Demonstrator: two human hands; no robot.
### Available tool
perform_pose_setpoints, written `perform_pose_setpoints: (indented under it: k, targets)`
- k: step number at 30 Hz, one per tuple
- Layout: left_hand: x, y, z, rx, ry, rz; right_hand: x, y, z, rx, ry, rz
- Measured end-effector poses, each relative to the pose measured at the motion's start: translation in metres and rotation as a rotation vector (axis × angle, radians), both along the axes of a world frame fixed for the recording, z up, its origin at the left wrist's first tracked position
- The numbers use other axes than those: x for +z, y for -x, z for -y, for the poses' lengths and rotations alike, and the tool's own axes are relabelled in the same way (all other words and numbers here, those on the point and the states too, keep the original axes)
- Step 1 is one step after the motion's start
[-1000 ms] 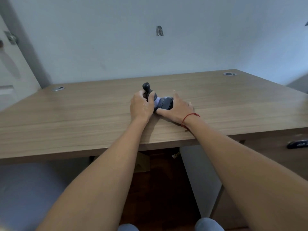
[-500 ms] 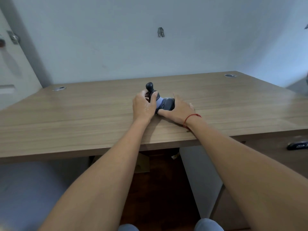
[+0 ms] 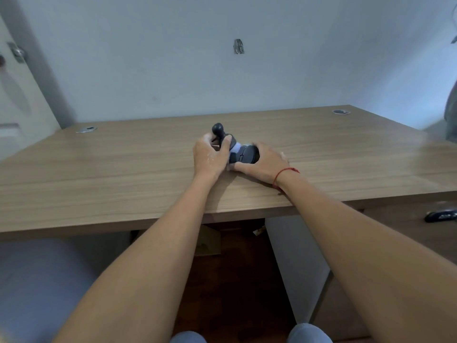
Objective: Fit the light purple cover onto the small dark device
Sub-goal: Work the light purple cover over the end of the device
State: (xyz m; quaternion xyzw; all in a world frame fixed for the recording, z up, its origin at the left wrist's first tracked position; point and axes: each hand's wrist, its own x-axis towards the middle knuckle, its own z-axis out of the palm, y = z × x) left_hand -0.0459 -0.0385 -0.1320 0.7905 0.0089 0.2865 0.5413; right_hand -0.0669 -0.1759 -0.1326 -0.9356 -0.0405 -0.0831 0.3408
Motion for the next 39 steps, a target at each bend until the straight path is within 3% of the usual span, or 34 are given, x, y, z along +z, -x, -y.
perform_pose_setpoints:
  k: [3,9,15,20,26,30,35,39]
  targets:
    - [-0.003,-0.001,0.0,0.057,-0.124,-0.034,-0.002,-0.001,-0.001,-0.017,-0.005,0.007]
    - [0.003,0.004,0.002,-0.053,0.101,0.017,-0.007,-0.009,0.006,0.002,-0.091,0.002]
    - [-0.002,0.001,0.001,0.043,-0.145,-0.026,-0.008,-0.01,0.005,0.018,-0.142,-0.002]
    - [0.007,0.01,0.008,0.002,-0.025,0.079,-0.01,-0.011,0.005,0.024,-0.136,0.004]
    - [0.002,0.004,0.003,0.066,-0.17,-0.002,-0.008,-0.01,0.005,0.041,-0.141,0.015]
    - [0.008,0.01,0.009,-0.023,0.01,0.057,-0.01,-0.013,0.005,0.038,-0.128,0.013]
    - [0.002,0.006,0.008,0.026,-0.177,0.061,-0.012,-0.015,0.005,0.043,-0.143,0.02]
    - [0.006,0.01,0.009,-0.033,-0.122,0.141,-0.012,-0.015,0.005,0.054,-0.136,0.028]
